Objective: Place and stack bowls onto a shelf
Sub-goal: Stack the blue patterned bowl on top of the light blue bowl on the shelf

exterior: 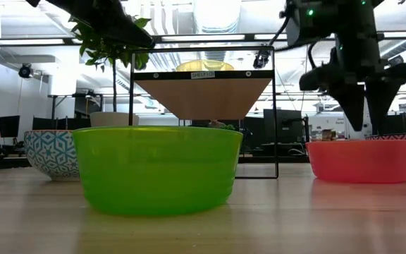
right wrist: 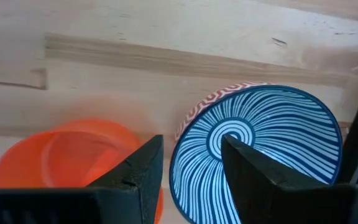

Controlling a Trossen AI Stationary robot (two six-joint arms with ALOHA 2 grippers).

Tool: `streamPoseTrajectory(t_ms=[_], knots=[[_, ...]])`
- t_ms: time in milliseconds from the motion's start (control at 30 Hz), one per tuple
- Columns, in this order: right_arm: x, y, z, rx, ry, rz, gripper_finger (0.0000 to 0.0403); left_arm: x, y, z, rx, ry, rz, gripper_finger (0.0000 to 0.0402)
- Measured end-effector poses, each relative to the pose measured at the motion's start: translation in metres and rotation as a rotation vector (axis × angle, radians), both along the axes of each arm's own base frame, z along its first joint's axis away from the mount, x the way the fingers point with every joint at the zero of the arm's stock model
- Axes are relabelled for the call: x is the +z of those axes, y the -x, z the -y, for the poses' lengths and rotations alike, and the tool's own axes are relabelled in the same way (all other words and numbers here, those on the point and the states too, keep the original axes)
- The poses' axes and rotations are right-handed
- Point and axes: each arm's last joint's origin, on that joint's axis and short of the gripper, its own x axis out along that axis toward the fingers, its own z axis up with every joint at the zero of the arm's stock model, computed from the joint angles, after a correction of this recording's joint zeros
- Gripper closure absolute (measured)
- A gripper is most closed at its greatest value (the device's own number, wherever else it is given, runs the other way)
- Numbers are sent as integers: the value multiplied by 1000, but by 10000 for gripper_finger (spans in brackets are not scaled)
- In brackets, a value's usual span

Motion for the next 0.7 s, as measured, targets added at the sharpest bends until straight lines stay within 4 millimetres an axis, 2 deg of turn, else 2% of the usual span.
streamPoseTrajectory(t_ms=[400,700], knots=[[-31,-14,0,5,10,-137,285,-1,0,0,-1,-2,-5,272],[-43,-18,0,41,5,-176,364,-1,0,0,-3,-7,-6,272]])
